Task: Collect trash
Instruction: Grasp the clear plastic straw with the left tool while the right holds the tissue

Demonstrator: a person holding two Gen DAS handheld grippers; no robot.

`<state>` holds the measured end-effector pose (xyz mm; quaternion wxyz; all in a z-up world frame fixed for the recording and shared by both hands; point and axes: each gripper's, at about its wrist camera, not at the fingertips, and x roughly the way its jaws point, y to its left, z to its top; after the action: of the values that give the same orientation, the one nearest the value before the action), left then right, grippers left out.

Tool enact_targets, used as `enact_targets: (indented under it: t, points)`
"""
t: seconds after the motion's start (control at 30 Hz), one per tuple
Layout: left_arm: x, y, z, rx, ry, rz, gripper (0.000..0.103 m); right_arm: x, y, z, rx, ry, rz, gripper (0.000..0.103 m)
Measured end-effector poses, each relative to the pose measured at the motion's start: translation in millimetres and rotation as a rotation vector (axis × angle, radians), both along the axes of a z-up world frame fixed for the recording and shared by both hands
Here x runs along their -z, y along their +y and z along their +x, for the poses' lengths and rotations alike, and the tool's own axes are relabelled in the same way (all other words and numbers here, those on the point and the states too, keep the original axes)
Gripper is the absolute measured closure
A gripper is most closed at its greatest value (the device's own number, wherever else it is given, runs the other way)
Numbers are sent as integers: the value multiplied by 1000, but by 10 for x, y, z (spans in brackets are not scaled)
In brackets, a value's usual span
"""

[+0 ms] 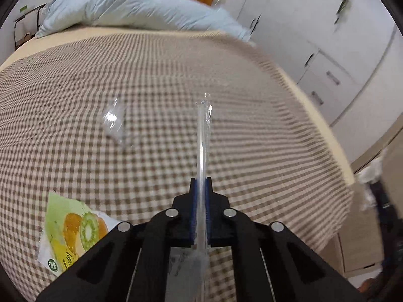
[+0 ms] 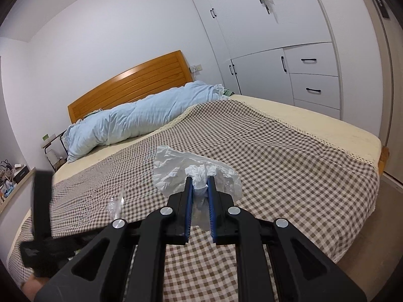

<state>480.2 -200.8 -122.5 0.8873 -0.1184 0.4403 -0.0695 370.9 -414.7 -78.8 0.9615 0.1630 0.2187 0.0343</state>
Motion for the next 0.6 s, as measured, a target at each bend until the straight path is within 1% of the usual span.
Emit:
enact_targets:
  t: [0.07, 0.13, 0.27, 0.4, 0.5, 0.6]
  points:
    - [-77, -5, 4, 9, -41, -30, 100, 19, -17, 2, -1, 6, -1, 91]
    - [-116, -9, 12, 11, -67, -33, 100, 23, -33, -5, 1, 7, -1, 91]
    - [-199, 37, 10, 10, -89, -52, 100, 18, -62, -28, 3, 3, 2, 91]
    - [-316, 97, 48, 33, -124, -125, 100, 26, -77, -22, 4, 5, 9, 91]
    - [-389, 78, 30, 43, -146, -146, 100, 28, -76, -13, 3, 5, 10, 91]
    - [-432, -3, -19, 53, -163, -126, 100, 35, -75, -1, 0, 7, 8, 91]
